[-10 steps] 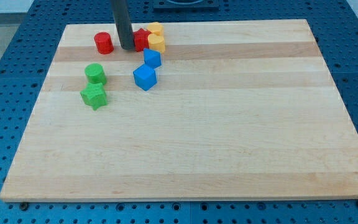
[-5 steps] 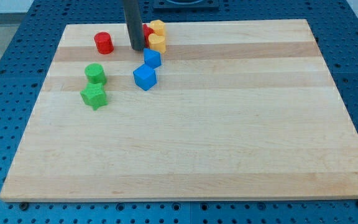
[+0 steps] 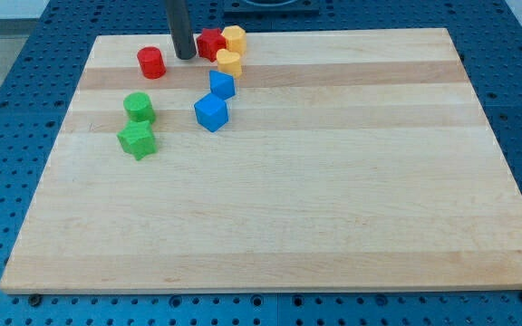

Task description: Move the red star into the yellow heart

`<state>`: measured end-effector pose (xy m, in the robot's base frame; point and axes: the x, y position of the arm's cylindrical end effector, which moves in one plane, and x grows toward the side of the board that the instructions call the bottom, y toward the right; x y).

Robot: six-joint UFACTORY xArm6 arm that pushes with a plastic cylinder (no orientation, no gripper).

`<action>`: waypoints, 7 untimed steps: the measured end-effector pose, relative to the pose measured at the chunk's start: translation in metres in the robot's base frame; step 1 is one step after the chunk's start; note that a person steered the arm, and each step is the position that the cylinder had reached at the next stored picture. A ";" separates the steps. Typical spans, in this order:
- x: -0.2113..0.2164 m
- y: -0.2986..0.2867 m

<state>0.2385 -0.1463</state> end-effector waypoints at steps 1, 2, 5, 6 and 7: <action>-0.006 -0.008; -0.040 -0.018; -0.046 0.080; -0.046 0.093; -0.045 0.097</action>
<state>0.1932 -0.0492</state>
